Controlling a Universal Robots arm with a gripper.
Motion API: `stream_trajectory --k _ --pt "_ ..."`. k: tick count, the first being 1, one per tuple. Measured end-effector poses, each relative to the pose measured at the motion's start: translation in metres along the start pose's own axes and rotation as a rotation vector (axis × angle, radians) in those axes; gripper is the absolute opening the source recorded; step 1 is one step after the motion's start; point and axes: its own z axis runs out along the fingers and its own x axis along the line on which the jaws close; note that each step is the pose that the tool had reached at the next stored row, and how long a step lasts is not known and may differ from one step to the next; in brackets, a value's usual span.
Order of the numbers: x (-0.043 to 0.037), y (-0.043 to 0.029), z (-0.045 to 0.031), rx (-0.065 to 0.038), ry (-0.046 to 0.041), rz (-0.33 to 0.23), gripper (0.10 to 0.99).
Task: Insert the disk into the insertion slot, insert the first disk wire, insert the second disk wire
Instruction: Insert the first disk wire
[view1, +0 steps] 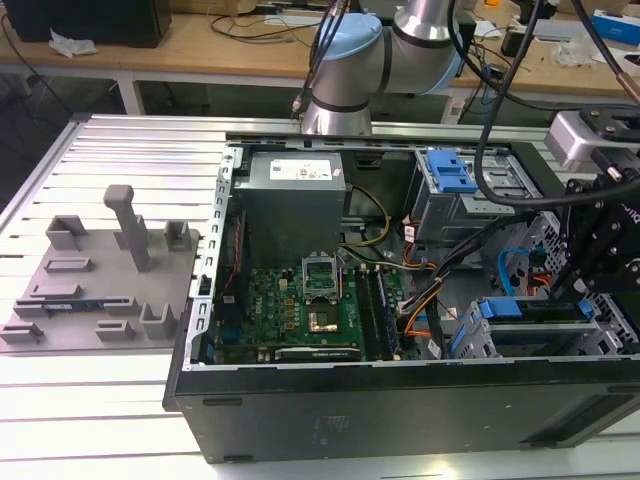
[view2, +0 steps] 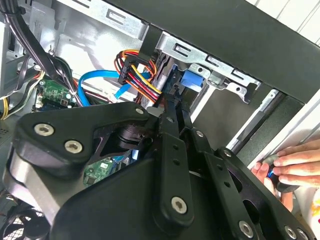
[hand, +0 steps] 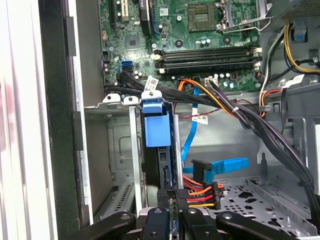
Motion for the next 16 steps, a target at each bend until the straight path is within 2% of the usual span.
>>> stream_trajectory --k 16 --pt "0.0 0.0 0.0047 0.0 0.0 0.0 0.169"
